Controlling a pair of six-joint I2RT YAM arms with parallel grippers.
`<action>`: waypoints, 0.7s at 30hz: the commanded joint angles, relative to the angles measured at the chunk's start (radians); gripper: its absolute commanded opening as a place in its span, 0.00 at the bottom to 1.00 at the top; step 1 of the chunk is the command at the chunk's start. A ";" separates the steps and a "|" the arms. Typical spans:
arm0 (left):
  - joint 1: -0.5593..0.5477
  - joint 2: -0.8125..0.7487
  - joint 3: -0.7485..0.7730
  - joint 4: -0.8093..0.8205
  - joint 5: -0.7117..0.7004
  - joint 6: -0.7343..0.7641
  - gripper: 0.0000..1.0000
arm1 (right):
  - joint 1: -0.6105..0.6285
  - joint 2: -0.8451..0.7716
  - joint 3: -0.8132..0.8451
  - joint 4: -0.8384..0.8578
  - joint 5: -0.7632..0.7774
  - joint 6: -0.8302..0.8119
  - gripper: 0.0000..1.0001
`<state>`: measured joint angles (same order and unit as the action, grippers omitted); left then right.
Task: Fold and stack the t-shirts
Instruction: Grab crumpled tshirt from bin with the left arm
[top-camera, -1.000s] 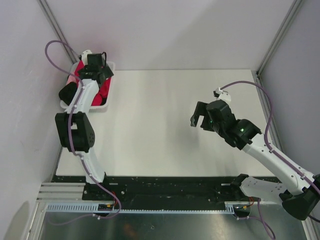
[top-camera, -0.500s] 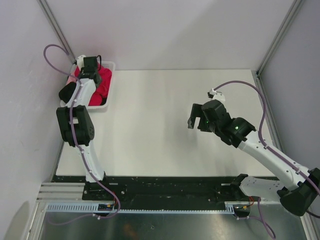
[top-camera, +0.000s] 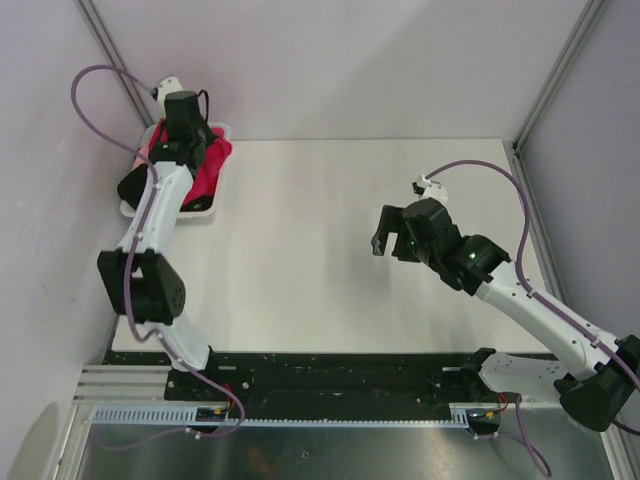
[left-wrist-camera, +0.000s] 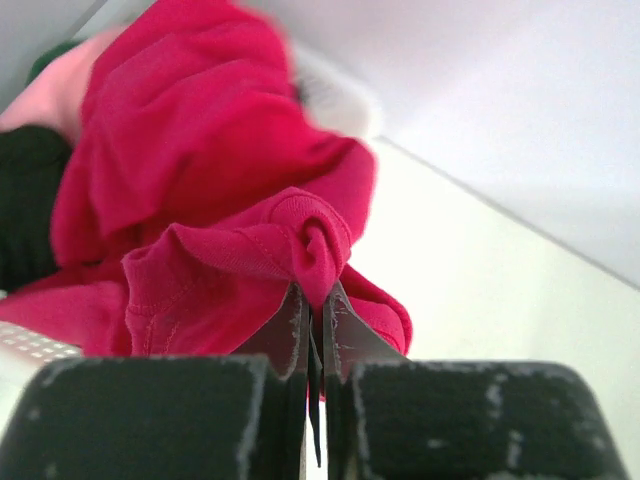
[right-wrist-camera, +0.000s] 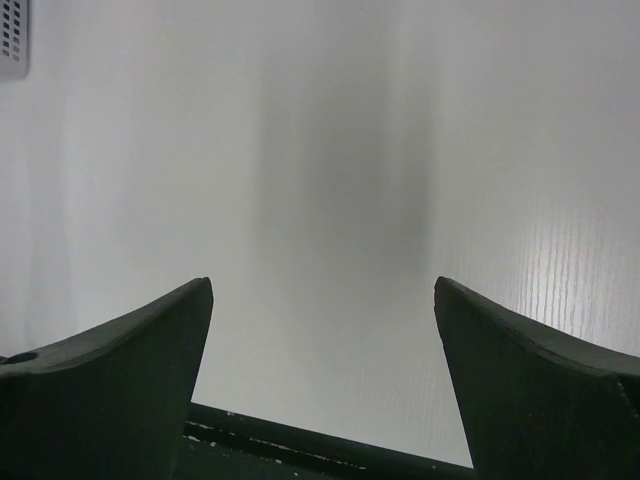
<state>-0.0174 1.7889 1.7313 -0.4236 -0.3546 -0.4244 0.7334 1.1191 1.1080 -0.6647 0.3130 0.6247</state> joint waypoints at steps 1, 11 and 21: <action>-0.094 -0.227 0.030 0.103 0.067 0.048 0.00 | -0.013 -0.039 0.026 0.037 0.017 -0.027 0.97; -0.404 -0.444 0.134 0.124 0.146 0.120 0.00 | -0.076 -0.122 0.094 0.027 0.089 -0.074 0.97; -0.649 -0.379 0.024 0.130 0.202 0.080 0.00 | -0.105 -0.175 0.106 -0.023 0.130 -0.067 0.97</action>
<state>-0.5983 1.3487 1.8053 -0.3260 -0.2001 -0.3401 0.6338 0.9546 1.1782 -0.6666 0.4038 0.5652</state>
